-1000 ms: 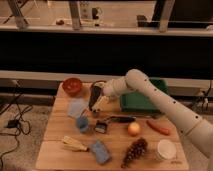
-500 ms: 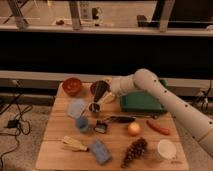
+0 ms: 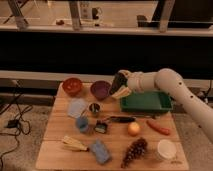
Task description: Place eraser in paper cup
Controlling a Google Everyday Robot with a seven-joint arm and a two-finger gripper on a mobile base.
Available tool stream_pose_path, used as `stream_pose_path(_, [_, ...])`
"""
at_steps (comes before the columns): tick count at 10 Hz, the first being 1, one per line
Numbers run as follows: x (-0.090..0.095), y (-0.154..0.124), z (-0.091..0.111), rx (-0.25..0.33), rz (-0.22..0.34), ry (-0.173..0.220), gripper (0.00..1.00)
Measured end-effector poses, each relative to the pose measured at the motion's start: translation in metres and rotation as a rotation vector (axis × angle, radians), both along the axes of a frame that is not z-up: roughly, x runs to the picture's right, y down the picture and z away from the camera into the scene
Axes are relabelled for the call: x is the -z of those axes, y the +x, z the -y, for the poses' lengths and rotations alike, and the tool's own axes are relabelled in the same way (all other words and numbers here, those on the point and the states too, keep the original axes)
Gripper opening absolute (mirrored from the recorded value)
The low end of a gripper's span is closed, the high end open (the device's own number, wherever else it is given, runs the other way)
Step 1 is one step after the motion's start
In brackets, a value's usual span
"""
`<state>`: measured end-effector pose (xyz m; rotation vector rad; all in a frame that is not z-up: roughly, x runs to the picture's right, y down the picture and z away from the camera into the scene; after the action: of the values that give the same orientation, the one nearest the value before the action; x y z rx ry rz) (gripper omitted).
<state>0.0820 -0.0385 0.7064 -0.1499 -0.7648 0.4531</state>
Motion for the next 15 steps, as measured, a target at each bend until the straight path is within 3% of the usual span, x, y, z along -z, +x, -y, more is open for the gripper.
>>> stream_pose_path(5, [0.018,0.063,0.007,-0.074,-0.143,0.024,0.00])
stream_pose_path(11, [0.017,0.061,0.006,-0.073,-0.141,0.022,0.00])
stream_pose_path(15, [0.015,0.099,0.013,-0.112,-0.200,0.038,0.00])
